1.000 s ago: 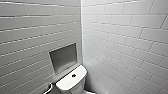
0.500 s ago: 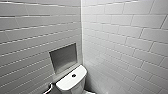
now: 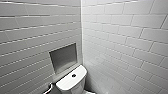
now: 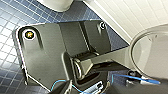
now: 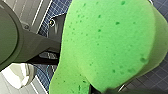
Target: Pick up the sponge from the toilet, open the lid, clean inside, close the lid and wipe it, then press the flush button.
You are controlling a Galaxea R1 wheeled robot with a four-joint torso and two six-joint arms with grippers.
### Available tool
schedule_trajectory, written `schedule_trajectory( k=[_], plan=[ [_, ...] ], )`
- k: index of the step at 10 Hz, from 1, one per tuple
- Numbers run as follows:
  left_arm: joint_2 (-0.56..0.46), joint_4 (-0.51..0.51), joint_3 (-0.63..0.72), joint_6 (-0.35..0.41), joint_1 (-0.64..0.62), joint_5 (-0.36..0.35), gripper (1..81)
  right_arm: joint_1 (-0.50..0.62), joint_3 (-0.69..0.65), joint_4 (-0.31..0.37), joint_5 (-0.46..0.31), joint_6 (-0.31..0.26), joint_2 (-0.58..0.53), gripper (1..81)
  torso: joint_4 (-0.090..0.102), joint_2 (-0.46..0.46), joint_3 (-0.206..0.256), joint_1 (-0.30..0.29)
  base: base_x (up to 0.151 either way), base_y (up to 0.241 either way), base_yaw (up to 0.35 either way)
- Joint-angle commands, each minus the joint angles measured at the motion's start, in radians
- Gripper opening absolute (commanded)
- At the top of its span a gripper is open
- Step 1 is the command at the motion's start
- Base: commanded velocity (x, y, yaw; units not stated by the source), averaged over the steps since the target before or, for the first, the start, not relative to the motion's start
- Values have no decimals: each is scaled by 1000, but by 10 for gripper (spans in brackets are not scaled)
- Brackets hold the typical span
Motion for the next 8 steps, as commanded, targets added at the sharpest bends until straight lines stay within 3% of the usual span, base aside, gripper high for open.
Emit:
schedule_trajectory(
  k=[1, 3, 8],
  plan=[
    [-98, -324, 59, 199, -190, -9, 811, 27, 19, 11, -62, 1, -24, 10, 0, 0, 0, 0, 0, 0, 0],
    [-93, -281, 81, 231, -250, -9, 811, 25, 23, -1, -64, -1, -22, 10, 0, 0, 0, 0, 0, 0, 0],
    [-136, -295, 250, 219, -491, 3, 811, 27, 37, -6, -65, -1, -27, 10, 0, 0, 0, 0, 0, 0, 0]
  ],
)
